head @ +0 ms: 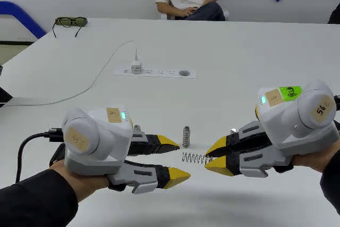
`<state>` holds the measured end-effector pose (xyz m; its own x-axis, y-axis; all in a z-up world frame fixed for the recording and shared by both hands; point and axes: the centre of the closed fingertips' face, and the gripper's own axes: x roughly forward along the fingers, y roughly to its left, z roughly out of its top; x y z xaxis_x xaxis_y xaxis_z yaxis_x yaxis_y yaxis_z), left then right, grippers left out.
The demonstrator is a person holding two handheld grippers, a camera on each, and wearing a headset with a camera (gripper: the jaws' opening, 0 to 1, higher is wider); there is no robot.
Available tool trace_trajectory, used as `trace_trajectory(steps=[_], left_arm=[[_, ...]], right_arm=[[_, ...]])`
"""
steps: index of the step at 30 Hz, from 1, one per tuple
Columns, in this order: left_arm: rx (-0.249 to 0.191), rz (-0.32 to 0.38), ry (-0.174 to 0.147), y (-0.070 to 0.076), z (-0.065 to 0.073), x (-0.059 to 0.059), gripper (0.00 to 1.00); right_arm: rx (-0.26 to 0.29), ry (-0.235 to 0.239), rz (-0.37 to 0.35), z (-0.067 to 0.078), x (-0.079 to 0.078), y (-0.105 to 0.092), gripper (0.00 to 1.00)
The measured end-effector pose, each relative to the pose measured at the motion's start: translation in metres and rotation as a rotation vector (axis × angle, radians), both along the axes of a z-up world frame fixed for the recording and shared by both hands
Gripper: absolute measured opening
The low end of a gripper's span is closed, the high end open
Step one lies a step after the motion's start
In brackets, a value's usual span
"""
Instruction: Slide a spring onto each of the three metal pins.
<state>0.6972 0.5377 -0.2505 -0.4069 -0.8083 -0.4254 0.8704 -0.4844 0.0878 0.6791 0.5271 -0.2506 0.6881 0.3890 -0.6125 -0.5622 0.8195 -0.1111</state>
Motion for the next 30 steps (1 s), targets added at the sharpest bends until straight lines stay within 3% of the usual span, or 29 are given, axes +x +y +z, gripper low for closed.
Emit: trace_trajectory(steps=[14,19,30], left_arm=[[0.001,-0.058,-0.032,0.004,-0.003,-0.012,0.2],[0.0,-0.068,-0.032,0.005,-0.004,-0.014,0.13],[0.003,-0.082,-0.024,0.007,-0.004,-0.016,0.12]], right_arm=[[-0.029,0.025,0.073,-0.002,-0.006,0.01,0.11],[-0.036,0.036,0.084,-0.003,-0.008,0.012,0.11],[-0.037,0.027,0.085,0.006,-0.01,0.016,0.11]])
